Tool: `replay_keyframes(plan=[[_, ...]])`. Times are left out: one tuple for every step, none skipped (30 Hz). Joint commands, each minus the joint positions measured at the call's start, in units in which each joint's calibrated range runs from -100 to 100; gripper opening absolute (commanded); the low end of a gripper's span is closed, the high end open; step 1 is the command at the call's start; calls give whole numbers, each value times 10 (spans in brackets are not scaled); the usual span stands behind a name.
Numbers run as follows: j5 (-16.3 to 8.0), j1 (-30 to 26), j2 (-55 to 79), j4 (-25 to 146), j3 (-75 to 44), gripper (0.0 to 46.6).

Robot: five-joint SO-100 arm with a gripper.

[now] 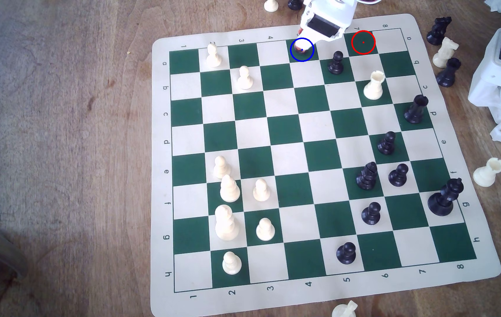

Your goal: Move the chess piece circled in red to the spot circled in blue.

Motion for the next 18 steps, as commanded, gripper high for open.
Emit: replay_keyframes(plan=[[-4,11,-22,-8,-13,208],[-4,11,-23,-8,-12,207],[-3,12,-25,-8,-10,207],[-3,12,-28,-8,-7,206],[-2,12,-32,-8,-4,206],[-1,12,-38,-8,0,206],[0,12,-44,-8,5,206],[2,12,-55,3,10,206],[5,12,-69,18,18,206],[7,12,-78,20,24,205],[7,12,-88,20,32,205],[8,12,-99,20,40,205],[9,12,-113,23,50,205],[9,12,-122,26,54,205],[10,11,-136,32,59,205],[10,11,-146,36,63,205],[10,8,-178,45,77,203],[11,5,-201,48,90,199]])
